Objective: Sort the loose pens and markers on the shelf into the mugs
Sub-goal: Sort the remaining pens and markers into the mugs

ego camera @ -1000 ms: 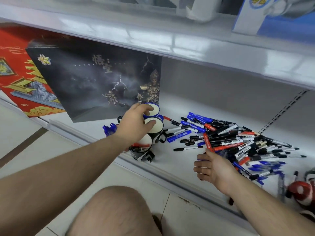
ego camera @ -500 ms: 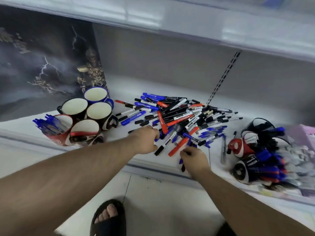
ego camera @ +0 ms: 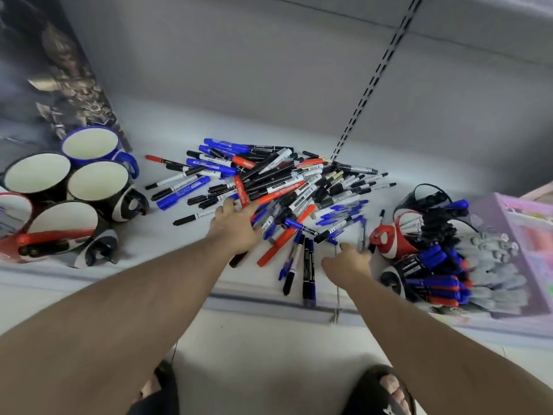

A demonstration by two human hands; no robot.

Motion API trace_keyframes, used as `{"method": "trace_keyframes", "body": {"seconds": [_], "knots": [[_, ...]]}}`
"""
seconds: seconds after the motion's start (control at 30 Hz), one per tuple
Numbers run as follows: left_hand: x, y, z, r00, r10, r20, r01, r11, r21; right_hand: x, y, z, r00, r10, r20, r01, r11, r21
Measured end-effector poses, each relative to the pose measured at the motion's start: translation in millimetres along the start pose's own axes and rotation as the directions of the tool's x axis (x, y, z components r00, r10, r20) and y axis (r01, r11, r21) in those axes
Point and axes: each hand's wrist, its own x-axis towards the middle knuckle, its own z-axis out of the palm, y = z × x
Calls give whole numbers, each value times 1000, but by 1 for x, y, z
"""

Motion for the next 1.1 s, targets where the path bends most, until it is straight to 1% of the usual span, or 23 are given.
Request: {"method": "trace_keyframes", "body": {"seconds": [0.07, 0.1, 0.17, 0.27, 0.3, 0.37, 0.47, 0.57, 0.7, 0.77, 0.83, 0.9, 0.93, 1.0, 1.07, 1.1], "knots": [[9, 5, -2, 999, -35, 38, 37, 998, -51, 21, 1, -3, 999, 45, 21, -44, 999, -21], [13, 5, -3, 999, -34, 37, 35, 999, -39, 24, 0, -7, 997, 73, 17, -73, 997, 9], [19, 0, -3, 1000, -21, -12, 21, 1000, 19, 18, -2, -17, 996, 86, -16, -86, 996, 38], [27, -15, -4, 994, -59, -97, 70, 991, 118, 27, 2, -16, 993, 96, -71, -98, 995, -30], [28, -21, -5, 993, -82, -89, 94, 985, 142, 28, 2, -14, 994, 82, -77, -87, 994, -71], [27, -31, -8, 991, -128, -46, 134, 977, 167, 26, 2, -12, 995, 47, -90, -55, 994, -90], [21, -41, -11, 988, -155, -13, 155, 979, 135, 26, 9, -11, 990, 42, -134, -47, 998, -34], [15, -38, -11, 985, -171, -11, 171, 981, 90, 25, 7, -8, 993, 45, -112, -43, 999, 15], [17, -20, -3, 993, -118, -14, 119, 990, 76, 7, -16, 8, 999, -28, -32, 32, 991, 132], [18, -9, 6, 996, -90, 14, 88, 989, 117, 0, -26, 21, 997, -54, -47, 62, 983, 173], [21, -3, 14, 997, -72, 24, 67, 985, 162, -5, -32, 32, 994, -19, -107, 40, 979, 198], [23, -1, 17, 998, -61, 21, 56, 977, 204, -8, -41, 39, 987, 86, -138, -49, 965, 256], [23, 0, 18, 998, -59, 16, 54, 974, 220, -8, -46, 41, 981, 134, -140, -90, 956, 281], [25, 0, 17, 998, -63, 12, 58, 971, 234, -7, -57, 43, 975, 186, -121, -147, 949, 278], [27, 1, 18, 997, -74, 23, 68, 977, 204, -3, -66, 46, 971, 225, -85, -200, 951, 237], [28, 1, 18, 997, -75, 32, 69, 984, 163, -1, -69, 46, 966, 242, -85, -220, 952, 215]]}}
